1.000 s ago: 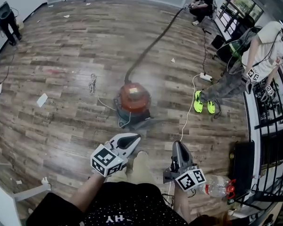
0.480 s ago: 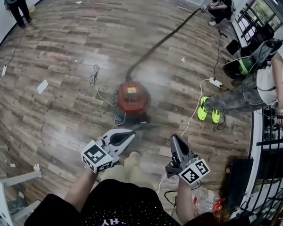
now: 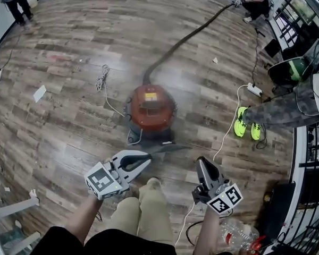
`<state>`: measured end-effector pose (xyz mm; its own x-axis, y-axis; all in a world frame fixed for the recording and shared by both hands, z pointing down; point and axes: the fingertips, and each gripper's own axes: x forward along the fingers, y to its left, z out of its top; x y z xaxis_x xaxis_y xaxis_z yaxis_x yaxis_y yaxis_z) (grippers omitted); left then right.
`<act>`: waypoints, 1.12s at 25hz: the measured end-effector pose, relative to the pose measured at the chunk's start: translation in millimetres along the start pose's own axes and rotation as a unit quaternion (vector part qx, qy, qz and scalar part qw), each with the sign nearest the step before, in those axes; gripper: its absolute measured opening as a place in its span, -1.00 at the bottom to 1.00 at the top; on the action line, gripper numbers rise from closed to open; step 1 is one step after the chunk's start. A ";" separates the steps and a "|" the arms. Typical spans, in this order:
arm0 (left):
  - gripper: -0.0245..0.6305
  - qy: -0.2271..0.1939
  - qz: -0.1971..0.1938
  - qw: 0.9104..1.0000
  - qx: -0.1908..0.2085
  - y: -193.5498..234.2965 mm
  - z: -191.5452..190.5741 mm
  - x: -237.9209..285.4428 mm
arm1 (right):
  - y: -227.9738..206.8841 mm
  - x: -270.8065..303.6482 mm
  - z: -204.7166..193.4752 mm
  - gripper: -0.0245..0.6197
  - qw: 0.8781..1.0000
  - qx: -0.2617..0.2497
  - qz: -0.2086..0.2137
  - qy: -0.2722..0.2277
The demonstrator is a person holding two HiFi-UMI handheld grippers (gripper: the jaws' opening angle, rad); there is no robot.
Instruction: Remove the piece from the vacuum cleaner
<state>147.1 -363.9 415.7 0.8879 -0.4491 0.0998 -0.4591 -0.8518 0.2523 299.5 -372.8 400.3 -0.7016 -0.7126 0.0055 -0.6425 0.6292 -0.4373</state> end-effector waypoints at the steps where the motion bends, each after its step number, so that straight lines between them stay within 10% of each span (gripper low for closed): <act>1: -0.90 -0.002 0.002 1.000 -0.001 8.6 -17.6 3.2 | -10.1 1.1 -14.4 -0.89 1.000 -0.005 0.001 -0.003; 14: -0.90 -0.140 0.005 0.990 0.013 92.9 -192.8 27.8 | -112.6 -5.6 -206.1 -0.89 0.994 -0.072 0.040 -0.065; 21: -0.01 -0.073 -0.027 0.995 0.059 101.4 -260.1 41.6 | -168.4 -9.4 -246.1 -0.46 0.991 -0.118 -0.053 -0.046; 28: 0.00 -0.048 -0.029 0.998 0.027 109.4 -288.3 52.7 | -239.4 -12.7 -255.5 -0.04 0.987 -0.102 -0.126 0.003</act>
<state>151.9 -403.0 726.0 0.9074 -0.4201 -0.0076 -0.4101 -0.8895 0.2018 383.6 -435.0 734.6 -0.5134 -0.8528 0.0955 -0.8446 0.4825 -0.2322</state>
